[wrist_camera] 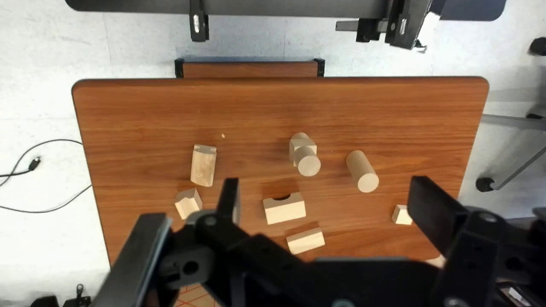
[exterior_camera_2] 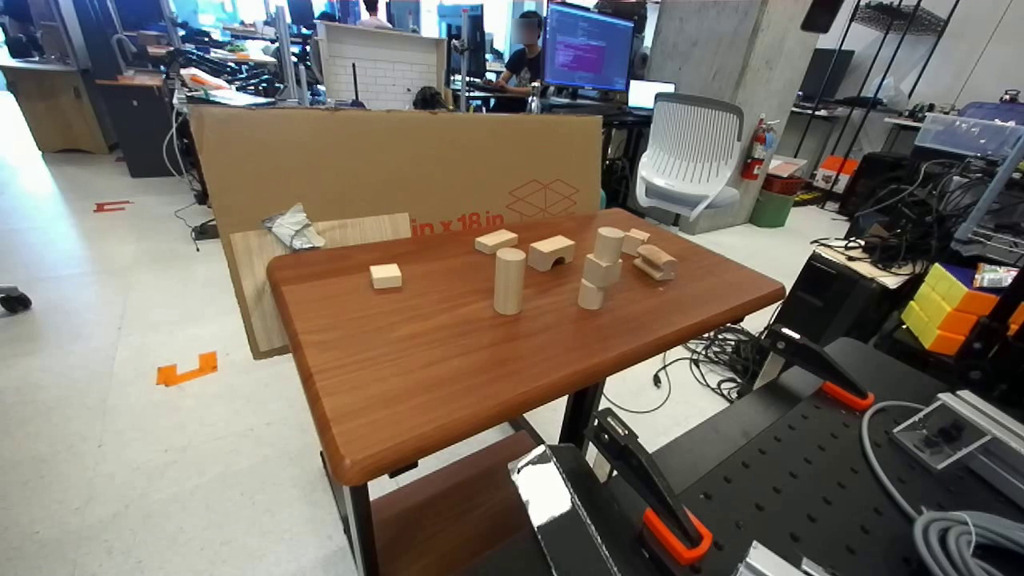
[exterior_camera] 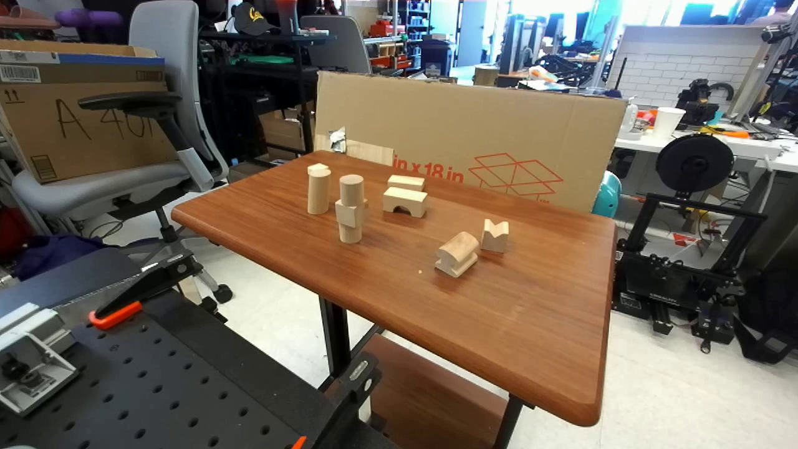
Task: Move the wooden arch forwards
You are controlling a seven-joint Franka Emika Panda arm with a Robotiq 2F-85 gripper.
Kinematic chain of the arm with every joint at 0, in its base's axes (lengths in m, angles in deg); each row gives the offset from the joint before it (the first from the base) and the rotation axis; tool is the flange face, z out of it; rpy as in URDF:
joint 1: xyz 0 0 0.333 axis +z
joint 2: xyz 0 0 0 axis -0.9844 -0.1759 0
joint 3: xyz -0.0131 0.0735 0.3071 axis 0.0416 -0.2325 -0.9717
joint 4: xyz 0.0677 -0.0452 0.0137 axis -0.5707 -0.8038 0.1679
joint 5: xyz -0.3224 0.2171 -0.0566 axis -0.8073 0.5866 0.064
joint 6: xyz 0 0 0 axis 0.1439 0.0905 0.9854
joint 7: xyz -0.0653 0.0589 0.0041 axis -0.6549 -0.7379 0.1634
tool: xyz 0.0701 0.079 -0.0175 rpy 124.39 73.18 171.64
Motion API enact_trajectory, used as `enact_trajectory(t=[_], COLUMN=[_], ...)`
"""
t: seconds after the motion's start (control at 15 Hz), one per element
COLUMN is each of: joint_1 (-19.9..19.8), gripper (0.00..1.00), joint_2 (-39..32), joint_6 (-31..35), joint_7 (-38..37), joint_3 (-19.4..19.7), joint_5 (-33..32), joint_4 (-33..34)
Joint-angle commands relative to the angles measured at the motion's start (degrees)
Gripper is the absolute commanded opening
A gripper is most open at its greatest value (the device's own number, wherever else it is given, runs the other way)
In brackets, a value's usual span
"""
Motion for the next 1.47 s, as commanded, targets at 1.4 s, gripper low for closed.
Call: enact_trajectory(t=[1.4], joint_1=[0.8], gripper=[1.0], joint_2=[-45.5], joint_6=[22.7], joint_7=[-7.0], joint_3=[-7.9], joint_5=[-6.9], joint_4=[23.4])
